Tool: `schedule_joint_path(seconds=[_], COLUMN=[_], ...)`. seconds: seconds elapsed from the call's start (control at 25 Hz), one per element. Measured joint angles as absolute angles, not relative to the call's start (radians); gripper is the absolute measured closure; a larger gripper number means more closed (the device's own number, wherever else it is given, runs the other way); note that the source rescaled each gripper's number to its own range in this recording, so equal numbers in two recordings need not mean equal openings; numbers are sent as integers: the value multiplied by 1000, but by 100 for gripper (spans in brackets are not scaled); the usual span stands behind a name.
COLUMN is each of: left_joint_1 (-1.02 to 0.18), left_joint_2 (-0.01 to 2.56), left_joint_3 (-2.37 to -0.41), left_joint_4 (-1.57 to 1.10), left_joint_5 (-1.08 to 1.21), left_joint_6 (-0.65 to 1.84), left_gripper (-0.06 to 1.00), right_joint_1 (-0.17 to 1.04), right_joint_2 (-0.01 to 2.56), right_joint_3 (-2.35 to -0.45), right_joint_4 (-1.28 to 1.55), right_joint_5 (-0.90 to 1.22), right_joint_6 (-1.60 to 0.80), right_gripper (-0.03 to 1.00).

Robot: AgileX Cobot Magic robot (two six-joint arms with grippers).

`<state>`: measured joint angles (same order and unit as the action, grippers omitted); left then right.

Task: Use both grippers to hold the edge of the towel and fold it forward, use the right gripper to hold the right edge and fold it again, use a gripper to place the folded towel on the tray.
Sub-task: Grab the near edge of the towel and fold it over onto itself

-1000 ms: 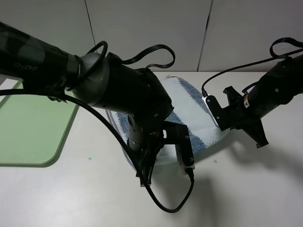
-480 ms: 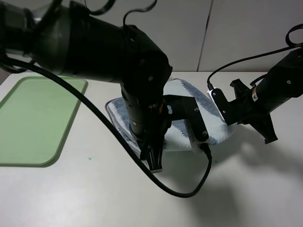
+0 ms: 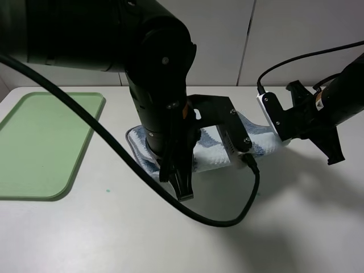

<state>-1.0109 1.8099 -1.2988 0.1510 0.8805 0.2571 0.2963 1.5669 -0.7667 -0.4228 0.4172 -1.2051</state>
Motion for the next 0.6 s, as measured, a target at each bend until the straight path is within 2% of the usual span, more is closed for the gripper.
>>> schedule_joint_path(seconds=[0.6], left_joint_1=[-1018], left_joint_2=[1810], left_joint_3=[-1305], left_joint_4=[58], left_joint_5=[905], left_joint_6=[223], left_gripper=[94], right_joint_1=[296], right_joint_2=[1482], right_joint_3=[-767], right_joint_4=[-411], right_joint_5=[535], right_joint_6=[-1208], right_gripper=[97])
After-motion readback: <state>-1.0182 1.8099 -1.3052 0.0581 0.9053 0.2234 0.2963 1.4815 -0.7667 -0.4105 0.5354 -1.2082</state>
